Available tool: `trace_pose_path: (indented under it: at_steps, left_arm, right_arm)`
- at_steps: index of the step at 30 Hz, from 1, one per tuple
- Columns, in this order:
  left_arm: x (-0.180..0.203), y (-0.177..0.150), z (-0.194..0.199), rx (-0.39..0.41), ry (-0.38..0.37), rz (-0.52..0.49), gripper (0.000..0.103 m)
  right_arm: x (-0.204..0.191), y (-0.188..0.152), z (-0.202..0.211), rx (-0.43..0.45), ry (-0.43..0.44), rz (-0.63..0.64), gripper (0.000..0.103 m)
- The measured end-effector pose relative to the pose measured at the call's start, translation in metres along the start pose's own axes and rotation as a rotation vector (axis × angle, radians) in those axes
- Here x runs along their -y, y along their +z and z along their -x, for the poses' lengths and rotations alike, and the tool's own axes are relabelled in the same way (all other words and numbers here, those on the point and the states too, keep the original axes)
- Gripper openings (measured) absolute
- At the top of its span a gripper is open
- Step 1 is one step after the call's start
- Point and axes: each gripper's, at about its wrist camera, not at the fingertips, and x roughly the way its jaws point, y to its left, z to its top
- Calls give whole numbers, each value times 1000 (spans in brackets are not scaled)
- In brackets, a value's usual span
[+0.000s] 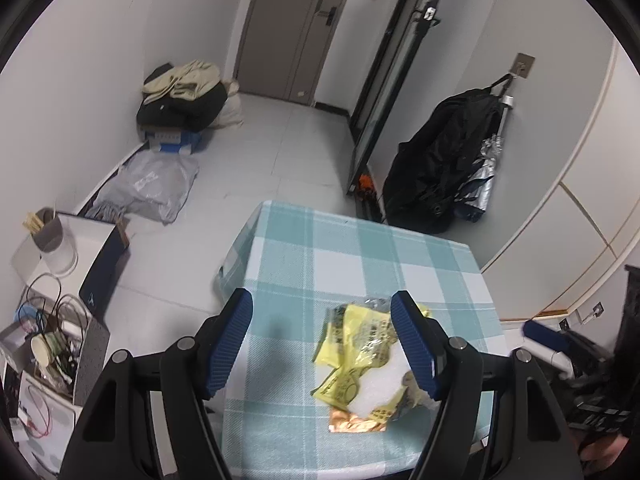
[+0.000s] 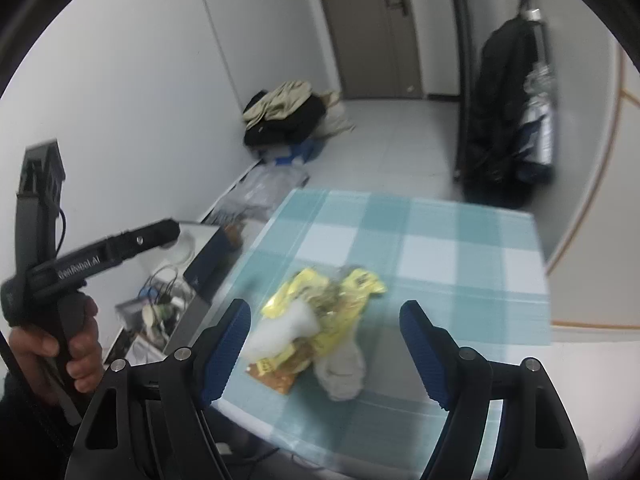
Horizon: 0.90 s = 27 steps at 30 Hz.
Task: Collect trash
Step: 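Grasp the white bubble wrap from the pile with the right tool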
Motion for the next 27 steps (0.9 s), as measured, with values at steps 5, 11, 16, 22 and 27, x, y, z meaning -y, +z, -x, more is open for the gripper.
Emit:
trace_pose_path:
  at_steps: [5, 11, 16, 22, 27]
  left_arm:
    - [-16, 2, -1, -34, -25, 72, 68]
    - [-34, 3, -2, -56, -51, 167, 68]
    - [-45, 5, -3, -63, -58, 229, 68]
    - [-48, 5, -5, -79, -64, 254, 68]
    - [-48, 5, -6, -84, -61, 248, 68]
  right_arm:
    - [-9, -3, -37, -81, 37, 7, 67]
    - [-24, -5, -66, -157, 33, 47, 65]
    - [-35, -7, -80, -172, -13, 69, 65]
    - [-34, -9, -96, -205, -99, 71, 65]
    - [-30, -14, -103, -224, -120, 55, 54]
